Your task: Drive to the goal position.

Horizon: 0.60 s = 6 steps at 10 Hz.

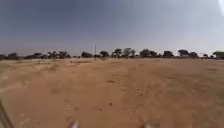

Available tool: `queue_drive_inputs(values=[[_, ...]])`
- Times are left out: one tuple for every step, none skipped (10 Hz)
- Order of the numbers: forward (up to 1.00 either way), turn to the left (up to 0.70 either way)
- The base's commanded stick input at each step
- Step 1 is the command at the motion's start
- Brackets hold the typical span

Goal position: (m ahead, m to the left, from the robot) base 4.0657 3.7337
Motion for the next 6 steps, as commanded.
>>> queue_drive_inputs(values=[[0.50, 0.00], [0.50, 0.00], [0.50, 0.00], [0.50, 0.00], [0.50, 0.00], [0.50, 0.00]])
